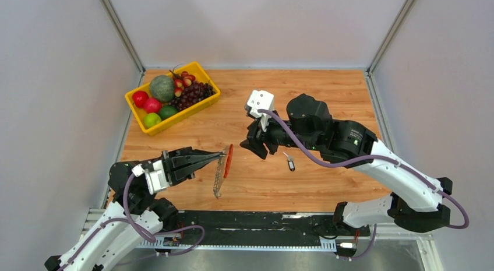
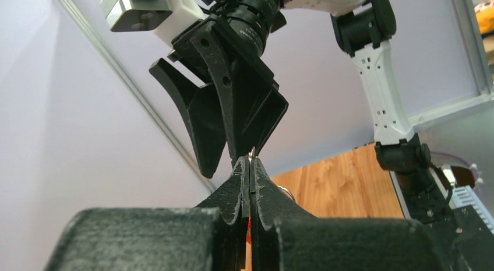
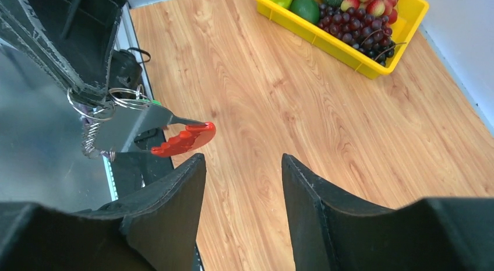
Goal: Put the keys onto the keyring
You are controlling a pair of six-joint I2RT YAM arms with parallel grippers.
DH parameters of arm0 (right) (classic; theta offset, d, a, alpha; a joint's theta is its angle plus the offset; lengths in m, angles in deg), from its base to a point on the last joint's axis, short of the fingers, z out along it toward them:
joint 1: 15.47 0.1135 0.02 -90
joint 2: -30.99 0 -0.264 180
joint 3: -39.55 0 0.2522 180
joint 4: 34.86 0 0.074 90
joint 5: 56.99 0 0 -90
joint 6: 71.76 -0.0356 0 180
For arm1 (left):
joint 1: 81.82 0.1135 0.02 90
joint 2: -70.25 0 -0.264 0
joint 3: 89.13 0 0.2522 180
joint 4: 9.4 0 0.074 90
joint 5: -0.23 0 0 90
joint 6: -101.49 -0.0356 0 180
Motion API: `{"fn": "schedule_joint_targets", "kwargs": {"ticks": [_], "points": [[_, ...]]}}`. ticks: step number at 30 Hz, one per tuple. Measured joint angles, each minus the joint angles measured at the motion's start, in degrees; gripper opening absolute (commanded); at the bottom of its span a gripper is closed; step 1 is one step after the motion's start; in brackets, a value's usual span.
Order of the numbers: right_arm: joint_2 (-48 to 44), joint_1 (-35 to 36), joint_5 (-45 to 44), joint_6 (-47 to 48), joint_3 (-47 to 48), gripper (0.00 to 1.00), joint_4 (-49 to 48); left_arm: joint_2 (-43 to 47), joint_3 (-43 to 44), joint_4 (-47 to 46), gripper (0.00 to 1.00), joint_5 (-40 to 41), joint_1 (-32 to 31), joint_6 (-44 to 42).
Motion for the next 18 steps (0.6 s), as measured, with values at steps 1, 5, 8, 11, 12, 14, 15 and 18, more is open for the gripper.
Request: {"fn": "schedule_joint_targets", "kwargs": {"ticks": [1,5,8,11,12,14,15,18], "points": [[0.28,0.0,0.07,0.37,0.0,0.56,0.48,-0.15,0.9,2.36,0.0,-0.33,0.0,-1.46],[0.92,0.0,2.51,1.38,0.0,0.56,1.73,-0.42,4.17,12.28,0.0,0.5,0.0,-7.8],[0.55,0.0,6.16,1.66,-0.15,0.55,1.9,-0.48,5.11,16.92,0.0,1.44,0.0,-10.91],[-1.27,0.0,10.32,1.99,-2.84,0.54,0.57,-0.63,5.25,19.39,0.0,1.95,0.0,-12.41],[-2.16,0.04,11.65,2.1,-4.26,0.53,-0.13,-0.68,5.25,19.76,0.0,2.03,0.0,-12.57],[-3.61,0.17,13.79,2.49,-6.36,0.51,-1.01,-0.85,5.16,19.78,0.0,2.21,0.0,-12.46],[-4.15,0.37,14.75,2.75,-7.08,0.5,-1.36,-0.94,5.01,19.3,0.0,2.29,0.0,-12.24],[-4.63,1.49,16.15,3.58,-8.0,0.47,-2.67,-0.94,3.76,16.09,0.0,2.62,0.0,-10.19]]}}
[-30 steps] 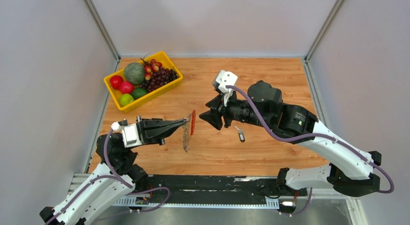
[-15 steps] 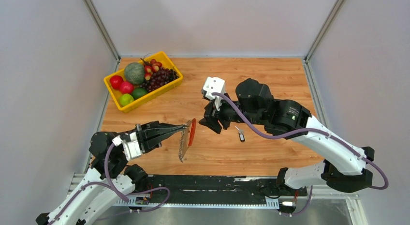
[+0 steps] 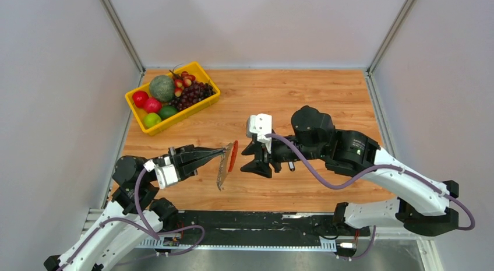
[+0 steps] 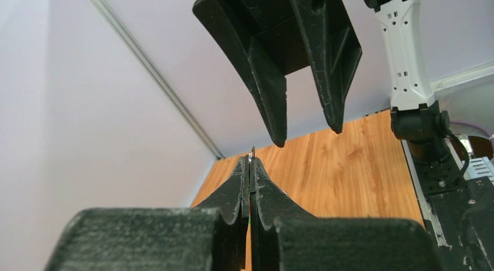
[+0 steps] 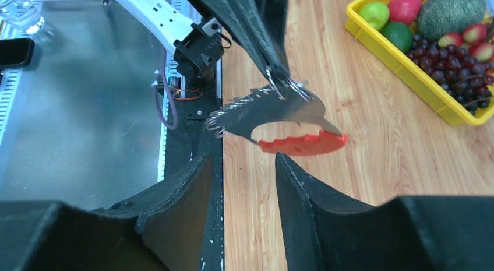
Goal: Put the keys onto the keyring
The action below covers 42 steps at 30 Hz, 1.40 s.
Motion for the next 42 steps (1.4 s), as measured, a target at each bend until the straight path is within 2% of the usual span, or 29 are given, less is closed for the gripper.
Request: {"fn": "schedule_joint_targets", "kwargs": {"ticks": [10,24,42], "points": [[-1.44,7.21,-4.94,5.68,-5.33,0.44,-9.14,-0.02,-4.24,-12.33,0.0,0.37,0.0,10.78],[-2.49,8.31,-9.62,11.8,-5.88,0.38,-17.53,0.63,-6.95,-24.44,0.0,-0.48,0.0,22.29],[-1.44,9.97,-8.35,12.85,-5.84,0.26,-20.83,0.96,-7.34,-28.2,0.0,-1.16,0.0,24.98]]}}
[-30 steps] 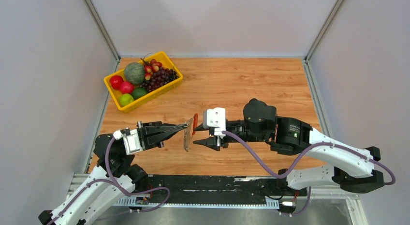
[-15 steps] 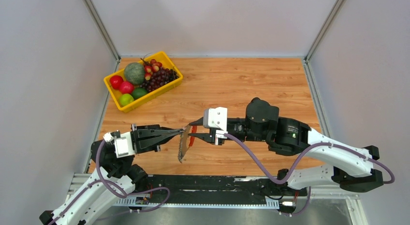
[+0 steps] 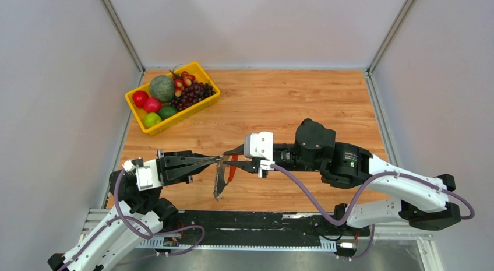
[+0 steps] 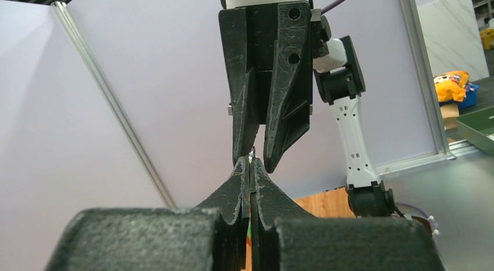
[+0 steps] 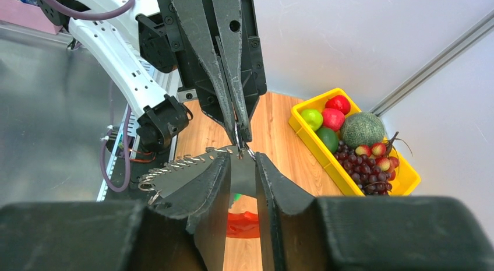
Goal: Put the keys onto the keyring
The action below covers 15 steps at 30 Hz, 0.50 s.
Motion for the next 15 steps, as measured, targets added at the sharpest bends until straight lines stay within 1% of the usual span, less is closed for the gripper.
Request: {"fn": "schedule_joint_targets", "kwargs": {"ticks": [4,6,8,10,11,15], "points": [[0.39,0.2,0.28,0.09,0.0,0.23,-0.59,-0.33,0.0,-1.03,0.0,-0.09,0.0,0.33],[0.46,0.2,0.28,0.17,0.0,0.19,-0.79,-0.46,0.0,-1.25,0.0,-0.17,0.0,0.37],[0.46,0.2,0.28,0.22,0.0,0.12,-0.83,-0.55,0.0,-1.4,0.0,-0.22,0.0,0.39],[0.46,0.22,0.35,0.42,0.0,0.02,-0.94,-0.55,0.0,-1.4,0.0,-0.24,0.0,0.39],[0.46,0.22,0.39,0.44,0.0,0.0,-1.03,-0.55,0.0,-1.4,0.0,-0.17,0.0,0.39],[0.46,0.28,0.79,0.83,0.0,0.0,-1.14,-0.55,0.0,-1.64,0.0,-0.11,0.0,0.39]]}}
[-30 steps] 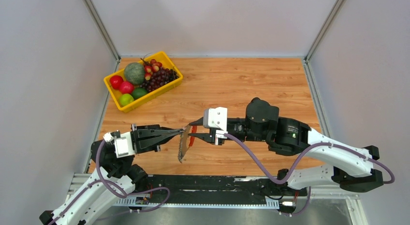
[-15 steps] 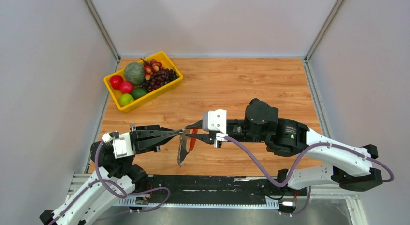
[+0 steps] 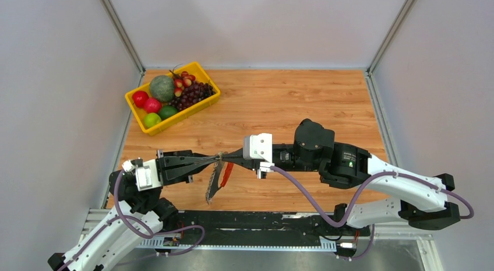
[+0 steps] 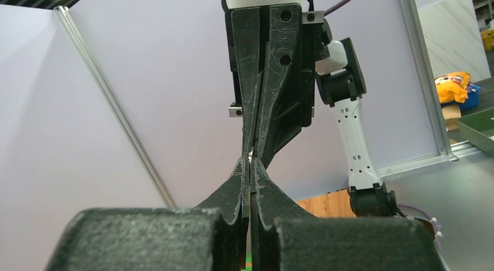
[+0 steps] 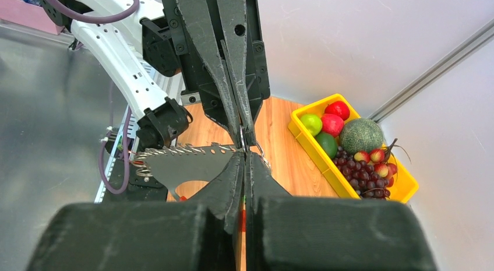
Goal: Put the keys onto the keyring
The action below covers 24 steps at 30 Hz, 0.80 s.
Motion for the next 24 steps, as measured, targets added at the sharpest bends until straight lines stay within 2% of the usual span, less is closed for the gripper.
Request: {"fn": "schedule_joint_targets", "kwargs": {"ticks": [4,7,11,18,21,24], "points": [[-0.09,0.02,0.07,0.04,-0.04,0.0,-0.04,0.0,0.0,0.0,0.01,0.13,0.0,0.04],[-0.26,0.02,-0.02,-0.33,-0.17,0.0,0.11,0.02,0.11,0.85,0.13,0.59,-0.04,0.44],[-0.37,0.04,-0.68,-2.19,0.02,0.0,1.49,-0.7,2.73,5.92,0.14,0.04,-0.04,1.97],[-0.15,0.0,-2.82,-7.78,4.98,0.0,6.75,-10.82,21.99,31.39,0.22,-3.98,-0.04,2.54],[0.31,-0.02,-4.17,-10.25,6.8,0.0,10.27,-13.14,25.2,37.86,0.25,-4.83,-0.02,2.62],[1.22,0.0,-5.27,-12.55,7.5,0.0,14.32,-13.84,24.61,41.44,0.23,-5.84,0.02,3.06]]}}
